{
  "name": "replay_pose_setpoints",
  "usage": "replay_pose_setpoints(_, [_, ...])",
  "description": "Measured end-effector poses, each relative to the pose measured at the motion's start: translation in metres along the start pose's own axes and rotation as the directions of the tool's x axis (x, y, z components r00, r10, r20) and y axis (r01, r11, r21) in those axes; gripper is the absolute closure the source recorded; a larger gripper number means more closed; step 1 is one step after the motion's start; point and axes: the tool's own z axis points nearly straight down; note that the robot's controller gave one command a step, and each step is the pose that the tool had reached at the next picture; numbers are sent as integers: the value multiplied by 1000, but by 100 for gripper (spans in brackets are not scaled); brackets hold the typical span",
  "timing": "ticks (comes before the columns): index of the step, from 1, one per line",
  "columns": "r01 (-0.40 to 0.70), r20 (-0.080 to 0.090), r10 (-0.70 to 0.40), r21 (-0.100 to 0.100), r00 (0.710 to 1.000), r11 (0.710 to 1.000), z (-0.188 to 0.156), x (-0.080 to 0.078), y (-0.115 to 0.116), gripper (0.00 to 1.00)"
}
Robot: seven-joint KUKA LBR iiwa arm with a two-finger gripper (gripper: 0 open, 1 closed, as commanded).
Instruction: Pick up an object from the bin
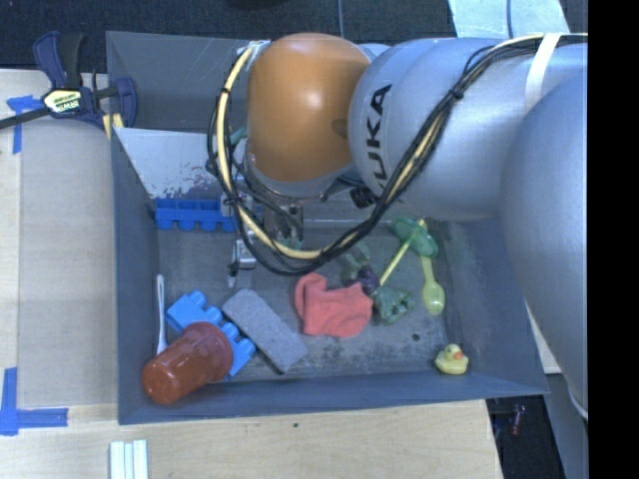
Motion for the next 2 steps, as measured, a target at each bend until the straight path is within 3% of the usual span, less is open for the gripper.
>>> replay_pose_setpoints(1, [-3, 8, 3, -2, 1000, 1000, -5, -2, -1, 0])
replay_pose_setpoints(2, [59, 12, -59, -3, 998, 998, 61, -5, -34, 0])
